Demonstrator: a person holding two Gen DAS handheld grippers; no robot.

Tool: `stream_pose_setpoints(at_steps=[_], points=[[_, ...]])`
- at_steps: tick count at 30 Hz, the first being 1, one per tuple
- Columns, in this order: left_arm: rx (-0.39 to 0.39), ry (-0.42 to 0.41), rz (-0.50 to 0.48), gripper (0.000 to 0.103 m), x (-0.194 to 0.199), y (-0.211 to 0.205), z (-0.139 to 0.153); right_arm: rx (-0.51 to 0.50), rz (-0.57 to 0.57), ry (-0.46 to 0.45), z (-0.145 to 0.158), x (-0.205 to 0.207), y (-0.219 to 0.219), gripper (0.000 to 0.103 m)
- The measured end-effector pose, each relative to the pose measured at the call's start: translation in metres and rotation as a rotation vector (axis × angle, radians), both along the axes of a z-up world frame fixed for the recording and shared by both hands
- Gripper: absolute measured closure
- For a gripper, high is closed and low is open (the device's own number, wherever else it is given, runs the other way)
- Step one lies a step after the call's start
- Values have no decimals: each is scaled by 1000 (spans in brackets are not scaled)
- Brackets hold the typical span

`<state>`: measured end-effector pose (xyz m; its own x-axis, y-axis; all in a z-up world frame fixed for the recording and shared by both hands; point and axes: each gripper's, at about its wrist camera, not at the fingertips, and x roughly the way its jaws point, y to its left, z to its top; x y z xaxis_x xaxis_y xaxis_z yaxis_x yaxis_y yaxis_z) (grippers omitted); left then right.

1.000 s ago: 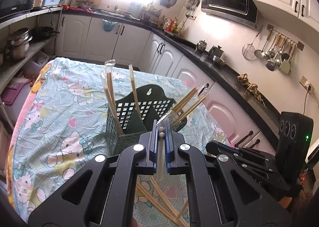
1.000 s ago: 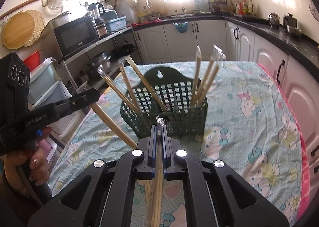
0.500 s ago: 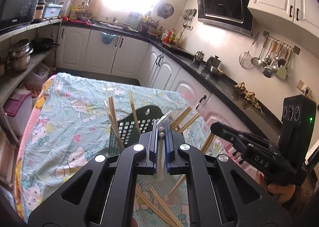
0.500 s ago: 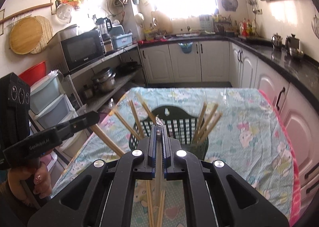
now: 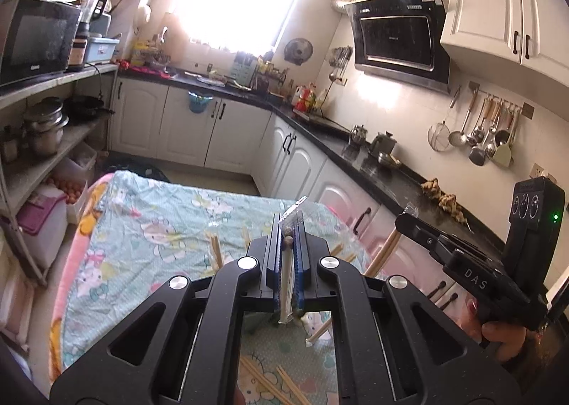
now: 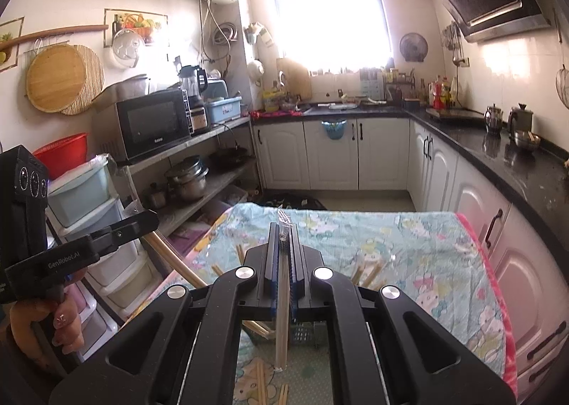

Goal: Organize utensils
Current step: 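Lift both held chopsticks and carry them up over the green basket, then lower both chopsticks upright into the basket and open both tools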

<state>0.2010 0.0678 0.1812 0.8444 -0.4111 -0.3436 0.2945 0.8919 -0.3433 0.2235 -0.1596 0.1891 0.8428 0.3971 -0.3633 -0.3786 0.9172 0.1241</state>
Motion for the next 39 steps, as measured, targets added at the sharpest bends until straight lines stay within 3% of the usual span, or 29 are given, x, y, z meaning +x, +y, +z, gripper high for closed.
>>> stream_pose_setpoints(at_steps=[9,22,39], points=[[31,-54,20,100,9,-5,24,14,-12,-71,24,4,2,98],[97,-93,89,100,23,-3,35,17,-48,-186,42,22,-2,98],[126,-10,112,100,51,-7,-15,-27,-36,-108,5,63,17,98]])
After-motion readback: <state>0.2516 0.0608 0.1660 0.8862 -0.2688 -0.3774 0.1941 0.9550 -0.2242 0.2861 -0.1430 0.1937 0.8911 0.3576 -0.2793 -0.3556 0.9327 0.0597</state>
